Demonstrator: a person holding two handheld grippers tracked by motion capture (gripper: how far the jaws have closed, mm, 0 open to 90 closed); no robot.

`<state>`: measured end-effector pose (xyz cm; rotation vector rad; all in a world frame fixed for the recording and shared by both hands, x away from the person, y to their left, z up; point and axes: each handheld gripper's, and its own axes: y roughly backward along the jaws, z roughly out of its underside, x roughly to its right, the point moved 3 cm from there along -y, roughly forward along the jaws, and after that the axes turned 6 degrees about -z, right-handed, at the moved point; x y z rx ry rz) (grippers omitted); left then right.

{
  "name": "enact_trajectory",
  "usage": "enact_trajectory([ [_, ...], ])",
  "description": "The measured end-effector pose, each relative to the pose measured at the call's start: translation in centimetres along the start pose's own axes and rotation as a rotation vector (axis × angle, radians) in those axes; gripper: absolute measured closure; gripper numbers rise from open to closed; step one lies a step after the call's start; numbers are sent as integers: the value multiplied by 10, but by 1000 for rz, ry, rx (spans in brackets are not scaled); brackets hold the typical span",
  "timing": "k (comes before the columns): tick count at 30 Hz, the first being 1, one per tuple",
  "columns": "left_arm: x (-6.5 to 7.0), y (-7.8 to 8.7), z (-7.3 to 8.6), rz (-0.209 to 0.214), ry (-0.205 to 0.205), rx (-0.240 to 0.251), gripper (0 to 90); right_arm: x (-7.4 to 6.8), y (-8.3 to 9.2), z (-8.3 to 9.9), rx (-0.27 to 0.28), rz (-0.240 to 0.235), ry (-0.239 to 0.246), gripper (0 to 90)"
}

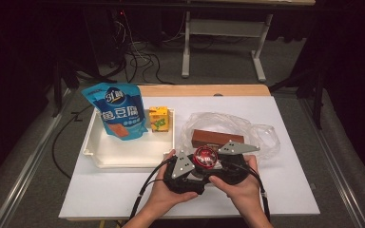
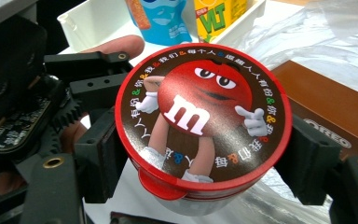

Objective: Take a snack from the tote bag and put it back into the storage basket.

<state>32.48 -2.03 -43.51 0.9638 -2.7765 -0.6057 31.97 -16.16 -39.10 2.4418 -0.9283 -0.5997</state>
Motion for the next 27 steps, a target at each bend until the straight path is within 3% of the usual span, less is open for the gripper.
enact_trajectory([
  [5,-1,0,0,-7,3,14,223,0,-2,1,-10,-21,-1,263],
  [11,-3,2,4,26,5,39,253,2,-4,2,-10,-56,0,258],
  [18,-11,6,7,27,11,37,257,9,17,-6,90,-99,-11,175],
  [22,-22,11,6,11,33,51,258,17,31,-10,142,-96,-26,175],
  [27,-33,18,5,-14,53,63,258,26,42,-11,147,-56,-11,177],
])
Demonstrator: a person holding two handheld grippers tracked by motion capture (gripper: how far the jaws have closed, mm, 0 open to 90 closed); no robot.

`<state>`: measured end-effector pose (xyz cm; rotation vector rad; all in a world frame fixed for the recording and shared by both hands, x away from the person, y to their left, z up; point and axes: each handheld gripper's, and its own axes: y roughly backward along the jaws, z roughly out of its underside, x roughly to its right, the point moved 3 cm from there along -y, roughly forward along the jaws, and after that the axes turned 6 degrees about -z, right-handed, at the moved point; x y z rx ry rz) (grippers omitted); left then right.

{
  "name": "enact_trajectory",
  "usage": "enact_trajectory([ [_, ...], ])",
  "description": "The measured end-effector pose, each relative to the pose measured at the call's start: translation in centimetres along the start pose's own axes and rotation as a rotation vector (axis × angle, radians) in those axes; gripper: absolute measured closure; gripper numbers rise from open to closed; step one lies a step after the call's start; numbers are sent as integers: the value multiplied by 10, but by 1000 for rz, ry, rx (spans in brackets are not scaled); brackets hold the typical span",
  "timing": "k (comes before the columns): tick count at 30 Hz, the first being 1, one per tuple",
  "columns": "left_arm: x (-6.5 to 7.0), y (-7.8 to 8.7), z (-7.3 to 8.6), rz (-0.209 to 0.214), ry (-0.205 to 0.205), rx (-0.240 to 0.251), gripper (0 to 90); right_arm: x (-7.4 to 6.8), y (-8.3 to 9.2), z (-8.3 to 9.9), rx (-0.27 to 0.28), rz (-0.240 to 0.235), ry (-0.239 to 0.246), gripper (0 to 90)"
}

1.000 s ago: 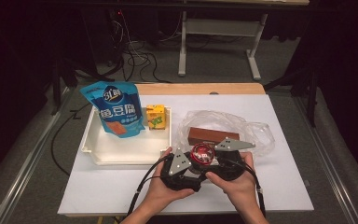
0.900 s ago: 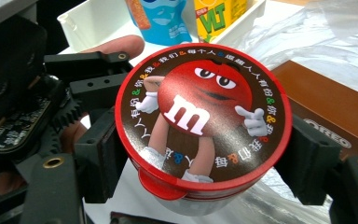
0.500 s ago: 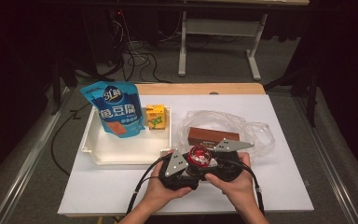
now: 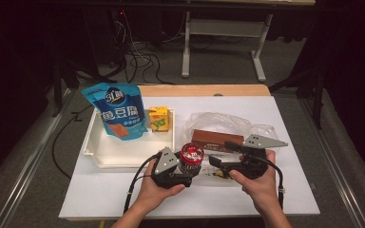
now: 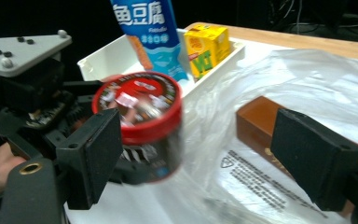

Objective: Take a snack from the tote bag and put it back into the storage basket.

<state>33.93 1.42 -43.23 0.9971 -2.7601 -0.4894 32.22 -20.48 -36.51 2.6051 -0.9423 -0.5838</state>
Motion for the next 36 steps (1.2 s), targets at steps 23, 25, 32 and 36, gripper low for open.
enact_trajectory([
  [23,-54,28,-6,-123,88,58,258,41,15,24,-10,143,-57,211],
  [25,-58,29,-5,-140,91,61,258,44,17,27,-12,153,-58,212],
  [32,-75,32,0,-196,86,60,259,56,25,42,-26,199,-77,226],
  [36,-86,33,2,-214,114,76,259,64,28,52,-42,214,-93,228],
])
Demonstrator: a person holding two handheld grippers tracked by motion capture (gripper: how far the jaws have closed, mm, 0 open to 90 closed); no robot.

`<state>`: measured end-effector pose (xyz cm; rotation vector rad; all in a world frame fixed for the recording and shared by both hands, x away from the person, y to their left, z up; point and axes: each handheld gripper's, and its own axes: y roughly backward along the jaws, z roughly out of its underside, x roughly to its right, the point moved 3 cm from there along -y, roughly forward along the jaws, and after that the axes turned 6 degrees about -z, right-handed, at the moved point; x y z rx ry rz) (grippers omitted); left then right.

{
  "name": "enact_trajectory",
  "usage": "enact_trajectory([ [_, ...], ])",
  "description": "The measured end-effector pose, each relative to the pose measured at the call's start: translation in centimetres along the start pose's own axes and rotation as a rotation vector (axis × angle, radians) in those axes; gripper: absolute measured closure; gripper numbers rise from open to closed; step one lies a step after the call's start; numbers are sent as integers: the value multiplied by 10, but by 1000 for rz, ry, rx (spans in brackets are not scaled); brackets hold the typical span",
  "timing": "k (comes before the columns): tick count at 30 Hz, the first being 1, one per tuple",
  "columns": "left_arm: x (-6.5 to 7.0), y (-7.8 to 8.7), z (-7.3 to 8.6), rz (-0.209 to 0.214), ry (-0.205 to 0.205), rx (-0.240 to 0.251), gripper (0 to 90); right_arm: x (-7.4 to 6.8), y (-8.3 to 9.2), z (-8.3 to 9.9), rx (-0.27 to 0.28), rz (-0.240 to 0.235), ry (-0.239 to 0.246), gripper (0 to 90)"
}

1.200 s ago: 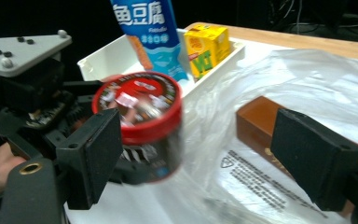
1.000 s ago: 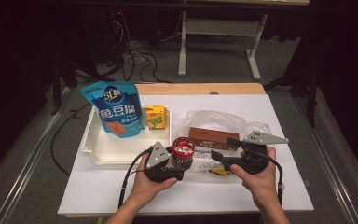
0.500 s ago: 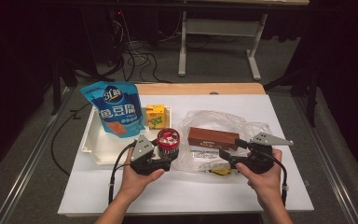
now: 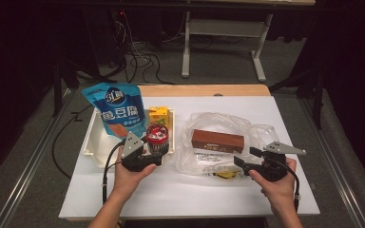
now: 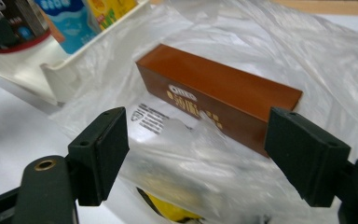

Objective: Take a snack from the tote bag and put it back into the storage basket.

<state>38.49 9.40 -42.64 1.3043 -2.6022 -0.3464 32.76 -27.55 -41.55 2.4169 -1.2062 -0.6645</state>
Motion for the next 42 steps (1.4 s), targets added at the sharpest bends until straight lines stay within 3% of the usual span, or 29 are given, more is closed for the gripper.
enact_trajectory([
  [11,-26,-15,15,-58,22,-24,260,13,11,25,-23,32,-18,242],
  [17,-37,-28,22,-96,48,-56,259,19,13,27,-11,43,-27,254],
  [20,-39,-35,24,-75,54,-77,259,19,11,28,-17,44,-31,256],
  [24,-37,-48,23,-60,33,-102,259,18,9,28,-17,42,-36,257],
  [28,-35,-58,22,-19,25,-128,259,18,9,28,-18,44,-34,259],
  [35,-39,-74,17,-5,64,-168,258,20,9,29,-17,49,-41,268],
  [37,-42,-78,16,-1,71,-202,258,20,9,30,-17,48,-44,272],
  [40,-43,-84,18,25,60,-261,258,22,8,30,-21,51,-48,277],
  [42,-42,-87,18,10,28,-266,258,23,9,31,-21,54,-53,280],
])
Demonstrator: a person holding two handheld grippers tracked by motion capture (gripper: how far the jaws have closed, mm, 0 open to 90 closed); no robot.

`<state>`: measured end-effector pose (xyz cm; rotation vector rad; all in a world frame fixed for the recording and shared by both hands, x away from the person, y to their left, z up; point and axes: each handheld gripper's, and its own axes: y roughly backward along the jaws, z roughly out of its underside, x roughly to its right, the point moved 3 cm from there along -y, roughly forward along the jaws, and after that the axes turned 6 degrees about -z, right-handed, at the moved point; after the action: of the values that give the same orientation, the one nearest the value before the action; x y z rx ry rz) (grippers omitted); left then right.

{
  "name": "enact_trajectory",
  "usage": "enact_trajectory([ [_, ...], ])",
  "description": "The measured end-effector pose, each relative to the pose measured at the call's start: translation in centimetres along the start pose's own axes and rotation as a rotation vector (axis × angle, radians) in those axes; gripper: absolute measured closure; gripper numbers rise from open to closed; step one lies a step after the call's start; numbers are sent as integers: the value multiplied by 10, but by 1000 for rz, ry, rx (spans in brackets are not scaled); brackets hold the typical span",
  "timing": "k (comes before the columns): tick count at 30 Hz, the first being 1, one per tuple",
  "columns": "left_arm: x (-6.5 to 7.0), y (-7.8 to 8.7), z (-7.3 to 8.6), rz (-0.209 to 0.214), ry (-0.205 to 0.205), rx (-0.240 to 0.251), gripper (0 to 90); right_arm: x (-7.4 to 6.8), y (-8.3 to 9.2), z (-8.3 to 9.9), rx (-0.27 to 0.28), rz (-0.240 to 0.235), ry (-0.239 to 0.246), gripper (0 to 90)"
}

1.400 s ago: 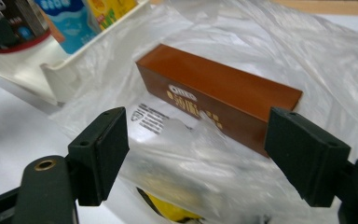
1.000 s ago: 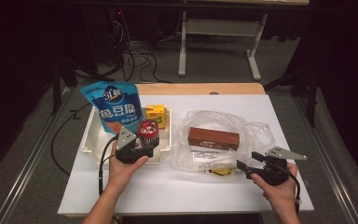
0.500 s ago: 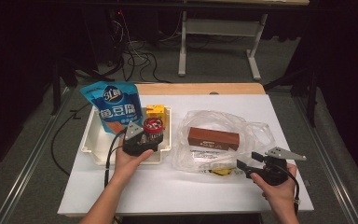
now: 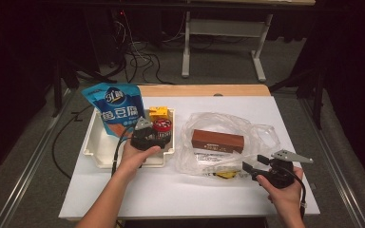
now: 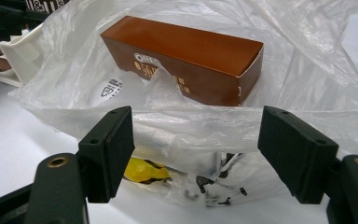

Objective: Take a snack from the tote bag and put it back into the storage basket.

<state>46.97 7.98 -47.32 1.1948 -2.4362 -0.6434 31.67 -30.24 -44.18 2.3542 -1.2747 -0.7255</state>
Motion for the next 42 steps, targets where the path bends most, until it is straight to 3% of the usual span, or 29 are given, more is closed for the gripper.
enact_trajectory([
  [4,-2,-4,1,-14,8,-14,257,1,1,0,6,4,-8,285],
  [5,-3,-6,1,-26,-2,-43,257,2,1,0,7,4,-7,286],
  [9,0,-10,1,-36,-42,-88,257,2,0,1,4,7,-6,288],
  [13,3,-16,2,-94,-128,-151,257,3,-2,2,-2,9,-14,289],
  [18,2,-16,3,-104,-134,-164,256,4,-1,3,0,10,-11,290],
  [23,0,-9,5,-105,-129,-215,246,6,0,3,4,15,-17,291],
  [27,1,-5,10,-82,-145,-233,236,6,-1,3,1,16,-18,292],
  [29,-1,-2,12,-120,-142,-265,167,5,-1,3,2,12,-18,291],
  [34,1,28,13,-169,-114,-186,156,5,1,2,7,13,-12,289],
  [35,1,37,14,-160,-102,-161,163,5,0,2,6,11,-16,290],
  [37,-1,52,15,-153,-57,-123,225,6,0,2,5,11,-16,290],
  [38,-2,59,16,-149,-33,-106,306,5,0,2,3,11,-13,290],
  [40,-3,69,18,-113,19,-92,517,5,0,2,2,10,-15,290],
  [41,-3,72,20,-101,31,-88,660,4,-1,2,2,9,-18,290],
  [42,-1,74,21,-84,36,-87,739,4,-1,2,4,10,-16,290],
])
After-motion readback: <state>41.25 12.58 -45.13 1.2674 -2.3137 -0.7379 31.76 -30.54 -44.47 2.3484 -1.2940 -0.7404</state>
